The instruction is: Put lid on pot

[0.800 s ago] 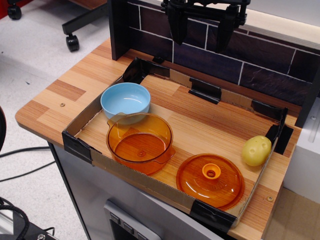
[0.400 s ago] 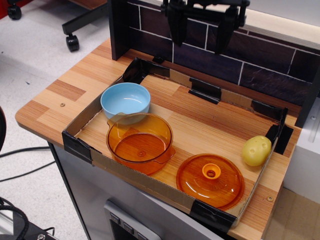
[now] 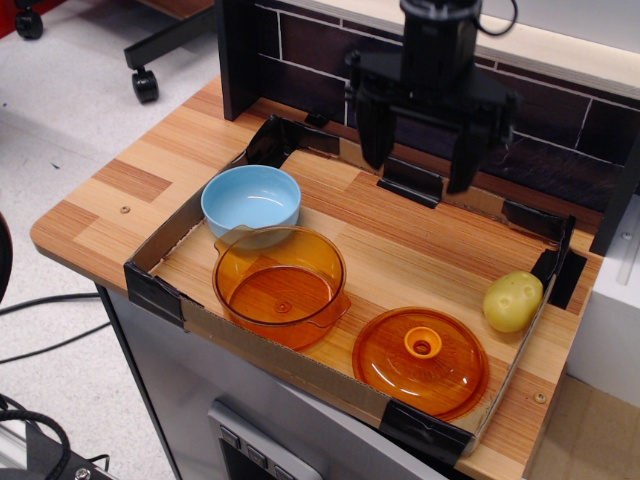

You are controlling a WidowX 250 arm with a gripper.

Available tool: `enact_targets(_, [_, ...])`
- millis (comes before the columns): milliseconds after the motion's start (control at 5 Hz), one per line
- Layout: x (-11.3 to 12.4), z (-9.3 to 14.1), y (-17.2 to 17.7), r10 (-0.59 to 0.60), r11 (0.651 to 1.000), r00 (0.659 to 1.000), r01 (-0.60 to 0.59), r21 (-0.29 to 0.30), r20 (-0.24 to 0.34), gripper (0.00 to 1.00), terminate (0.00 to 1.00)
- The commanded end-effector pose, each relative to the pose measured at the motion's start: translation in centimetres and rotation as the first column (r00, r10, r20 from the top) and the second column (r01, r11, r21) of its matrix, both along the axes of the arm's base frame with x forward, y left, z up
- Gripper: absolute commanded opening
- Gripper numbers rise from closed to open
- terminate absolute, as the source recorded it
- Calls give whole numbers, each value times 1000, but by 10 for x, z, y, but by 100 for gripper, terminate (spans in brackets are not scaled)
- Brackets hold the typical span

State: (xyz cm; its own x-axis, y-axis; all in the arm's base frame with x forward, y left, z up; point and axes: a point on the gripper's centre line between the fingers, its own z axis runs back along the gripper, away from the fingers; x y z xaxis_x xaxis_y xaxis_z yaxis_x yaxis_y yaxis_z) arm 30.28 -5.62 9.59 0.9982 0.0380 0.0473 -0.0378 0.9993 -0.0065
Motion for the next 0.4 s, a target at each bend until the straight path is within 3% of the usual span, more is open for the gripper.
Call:
enact_targets(0, [-20,6,-16,-68,996,991,74,-50,114,100,0])
enact_targets(200, [-25,-4,-19,-86,992,991,95,-81,103,100,0])
